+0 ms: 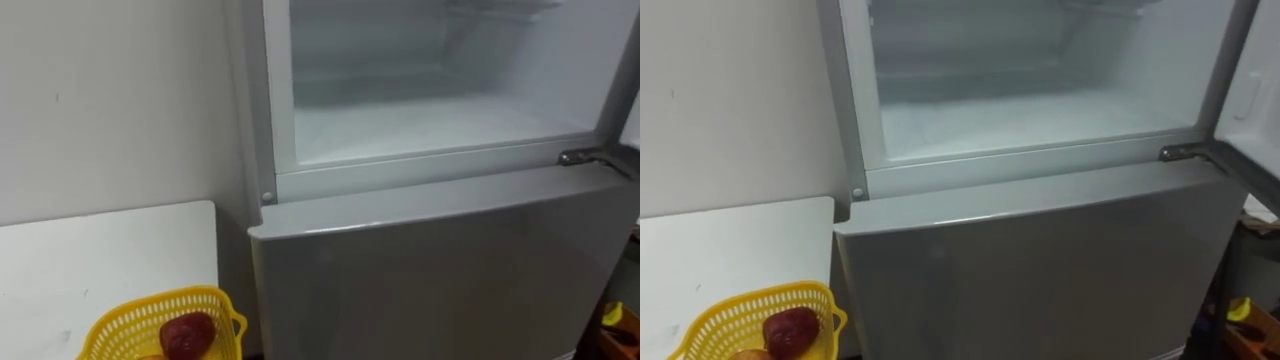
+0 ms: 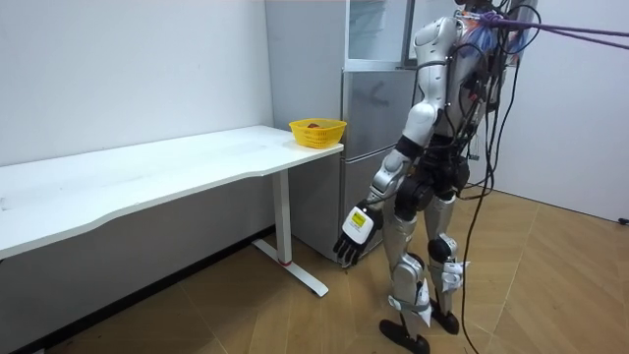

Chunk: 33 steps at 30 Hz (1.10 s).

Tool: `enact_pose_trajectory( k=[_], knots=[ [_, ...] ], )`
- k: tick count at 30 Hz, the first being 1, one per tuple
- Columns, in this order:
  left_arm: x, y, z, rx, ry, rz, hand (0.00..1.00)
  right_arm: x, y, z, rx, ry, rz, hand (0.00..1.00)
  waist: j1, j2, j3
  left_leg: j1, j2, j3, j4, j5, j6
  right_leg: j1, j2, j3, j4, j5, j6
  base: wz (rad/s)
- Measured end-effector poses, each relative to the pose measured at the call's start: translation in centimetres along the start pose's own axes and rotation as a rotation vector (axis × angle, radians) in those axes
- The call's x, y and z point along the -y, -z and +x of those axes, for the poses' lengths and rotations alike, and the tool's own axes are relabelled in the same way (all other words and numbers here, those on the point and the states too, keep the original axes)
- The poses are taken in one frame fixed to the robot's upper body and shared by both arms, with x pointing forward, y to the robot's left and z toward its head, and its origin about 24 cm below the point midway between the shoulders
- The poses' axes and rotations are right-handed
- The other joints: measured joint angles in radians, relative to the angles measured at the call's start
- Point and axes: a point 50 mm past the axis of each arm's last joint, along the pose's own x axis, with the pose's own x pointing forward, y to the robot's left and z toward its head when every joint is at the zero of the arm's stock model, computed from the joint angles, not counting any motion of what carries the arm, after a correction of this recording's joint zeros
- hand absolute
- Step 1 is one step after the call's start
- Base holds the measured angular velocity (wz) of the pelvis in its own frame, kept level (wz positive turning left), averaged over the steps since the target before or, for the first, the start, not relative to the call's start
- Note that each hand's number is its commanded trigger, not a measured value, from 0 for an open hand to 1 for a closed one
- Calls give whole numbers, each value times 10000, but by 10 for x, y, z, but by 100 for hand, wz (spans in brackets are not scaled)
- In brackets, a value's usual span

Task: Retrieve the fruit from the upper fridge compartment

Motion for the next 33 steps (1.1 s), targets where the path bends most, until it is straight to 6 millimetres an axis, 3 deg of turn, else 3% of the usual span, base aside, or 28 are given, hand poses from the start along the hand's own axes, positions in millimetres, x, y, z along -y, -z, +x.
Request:
enact_pose_trajectory(
  k=[5, 16, 25, 33],
  knots=[
    [-2, 12, -1, -363, -25, 19, 0, -25, -8, 0, 381, -1259, -33, 0, 19, 18, 10, -4, 8, -39, 16, 5, 0, 28, 5, -54, 1, 2, -3, 3],
    [0, 14, -2, -377, 27, 80, 0, -65, -1, -10, 152, -3594, -194, 0, 72, 17, 3, -14, 0, -33, 8, 8, 5, 22, 0, -75, 0, 1, -2, 0],
    [2, 16, -2, -442, 195, 100, 0, -75, 7, -15, -5, -4448, -557, 0, 299, 60, -15, 19, 17, 4, 9, 8, 5, -72, 9, 95, 110, 3, -5, -6],
    [8, 15, -2, -431, 435, 485, 0, -79, 29, -20, -867, -5534, -1158, 0, 329, 64, -17, 172, 23, -2, 18, 11, 3, -8, 13, 134, 144, 4, -10, -1]
  ],
)
